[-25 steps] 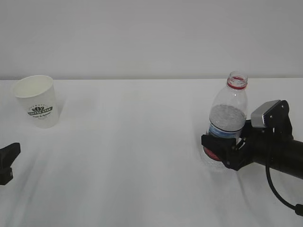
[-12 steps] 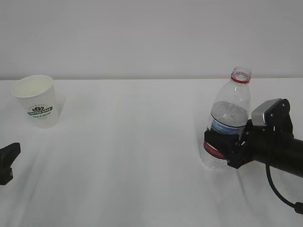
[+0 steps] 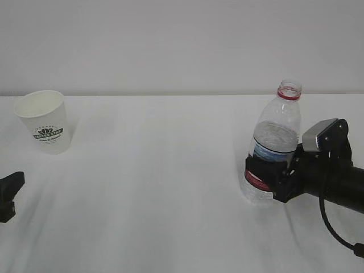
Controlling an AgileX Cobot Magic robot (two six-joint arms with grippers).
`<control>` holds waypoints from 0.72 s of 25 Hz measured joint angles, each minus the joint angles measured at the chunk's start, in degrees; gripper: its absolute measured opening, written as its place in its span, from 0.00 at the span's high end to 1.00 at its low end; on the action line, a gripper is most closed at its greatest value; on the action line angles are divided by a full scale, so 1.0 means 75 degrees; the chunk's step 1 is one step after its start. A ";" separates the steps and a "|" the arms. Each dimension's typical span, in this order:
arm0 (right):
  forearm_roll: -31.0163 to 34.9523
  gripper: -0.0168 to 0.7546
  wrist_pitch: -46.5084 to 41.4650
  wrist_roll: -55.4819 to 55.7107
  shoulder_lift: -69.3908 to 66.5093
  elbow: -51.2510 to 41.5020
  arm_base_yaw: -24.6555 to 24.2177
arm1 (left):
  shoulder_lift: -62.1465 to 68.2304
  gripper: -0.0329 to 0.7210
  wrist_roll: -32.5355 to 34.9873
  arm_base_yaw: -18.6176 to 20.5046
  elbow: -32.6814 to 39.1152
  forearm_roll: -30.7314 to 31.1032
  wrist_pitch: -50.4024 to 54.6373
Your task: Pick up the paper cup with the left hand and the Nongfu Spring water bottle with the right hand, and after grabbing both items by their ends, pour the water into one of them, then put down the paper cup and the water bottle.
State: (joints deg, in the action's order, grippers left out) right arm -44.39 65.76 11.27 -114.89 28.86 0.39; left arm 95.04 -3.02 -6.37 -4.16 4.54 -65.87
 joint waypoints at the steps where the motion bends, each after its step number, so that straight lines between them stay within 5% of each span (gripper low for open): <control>1: 0.0000 0.35 0.0000 0.0000 0.0000 0.0000 0.0000 | 0.0000 0.36 0.0000 0.0000 0.0000 0.0000 0.0000; 18: 0.0312 0.35 0.0012 0.0168 0.0000 0.0000 0.0000 | 0.0000 0.36 0.0000 0.0000 0.0000 0.0000 0.0000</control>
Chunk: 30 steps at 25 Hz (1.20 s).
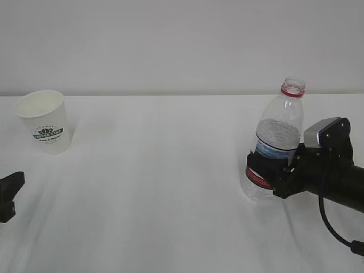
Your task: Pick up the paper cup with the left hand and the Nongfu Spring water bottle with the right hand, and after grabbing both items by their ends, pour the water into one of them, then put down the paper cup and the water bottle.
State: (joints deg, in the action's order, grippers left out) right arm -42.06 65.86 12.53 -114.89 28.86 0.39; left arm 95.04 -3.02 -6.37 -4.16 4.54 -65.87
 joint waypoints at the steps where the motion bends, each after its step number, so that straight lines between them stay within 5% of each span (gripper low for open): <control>1: 0.0021 0.35 0.0000 -0.0014 0.0000 0.0000 0.0000 | 0.0000 0.36 0.0000 0.0000 0.0000 0.0000 0.0000; 30: 0.0620 0.35 -0.1252 -0.0082 0.1839 -0.0517 0.0000 | 0.0000 0.36 0.0000 0.0000 0.0000 0.0268 0.0000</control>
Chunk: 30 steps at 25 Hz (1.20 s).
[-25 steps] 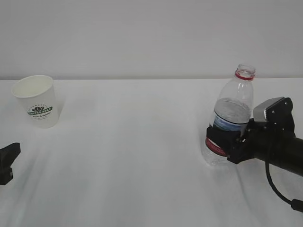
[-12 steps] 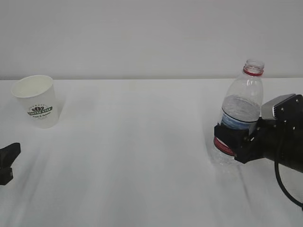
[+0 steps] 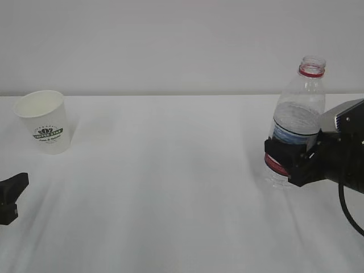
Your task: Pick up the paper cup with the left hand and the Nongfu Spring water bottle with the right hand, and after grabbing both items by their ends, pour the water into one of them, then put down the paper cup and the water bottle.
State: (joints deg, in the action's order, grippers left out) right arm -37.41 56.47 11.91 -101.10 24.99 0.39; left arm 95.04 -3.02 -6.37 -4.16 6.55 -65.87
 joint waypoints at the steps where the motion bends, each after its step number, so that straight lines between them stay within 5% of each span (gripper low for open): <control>1: 0.0000 0.35 -0.0142 0.0000 0.0088 -0.0014 0.0000 | 0.0000 0.36 0.0000 0.0000 0.0000 0.0013 0.0000; 18: 0.0264 0.35 -0.0837 -0.0696 0.0347 -0.0037 0.0000 | 0.0499 0.43 0.0000 0.0000 -0.1059 -0.0316 0.0000; 30: 0.0416 0.35 -0.0898 -0.0842 0.0347 -0.0037 0.0000 | 0.1800 0.14 0.0000 0.0000 -0.2028 -0.0510 0.0000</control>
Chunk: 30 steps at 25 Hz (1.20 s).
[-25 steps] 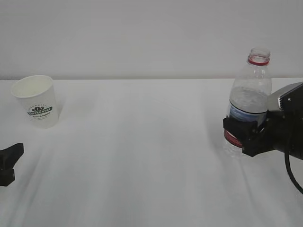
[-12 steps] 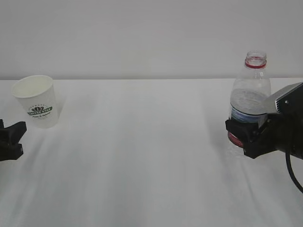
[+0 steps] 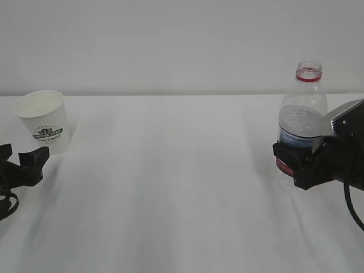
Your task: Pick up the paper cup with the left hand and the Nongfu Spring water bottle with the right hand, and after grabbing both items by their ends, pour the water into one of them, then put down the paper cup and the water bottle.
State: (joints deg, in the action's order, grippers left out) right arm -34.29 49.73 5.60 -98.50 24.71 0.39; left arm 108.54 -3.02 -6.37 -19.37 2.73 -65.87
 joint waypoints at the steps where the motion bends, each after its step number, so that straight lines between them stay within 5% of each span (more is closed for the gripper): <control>1: 0.0000 0.35 0.0000 -0.0013 0.0000 0.0000 0.0000 | 0.0034 0.14 0.0000 0.0000 -0.0079 0.0000 0.0000; 20: 0.0000 0.35 -0.0162 -0.0038 0.0000 0.0000 0.0000 | 0.0067 0.21 0.0000 0.0000 -0.0394 0.0057 0.0000; 30: 0.0000 0.35 -0.0162 -0.0038 0.0000 0.0000 0.0000 | 0.0164 0.05 0.0000 0.0000 -0.0693 0.0071 0.0000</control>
State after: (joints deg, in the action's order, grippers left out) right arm -34.29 48.52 5.31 -98.50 24.71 0.39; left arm 109.77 -3.02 -6.37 -24.56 3.26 -65.87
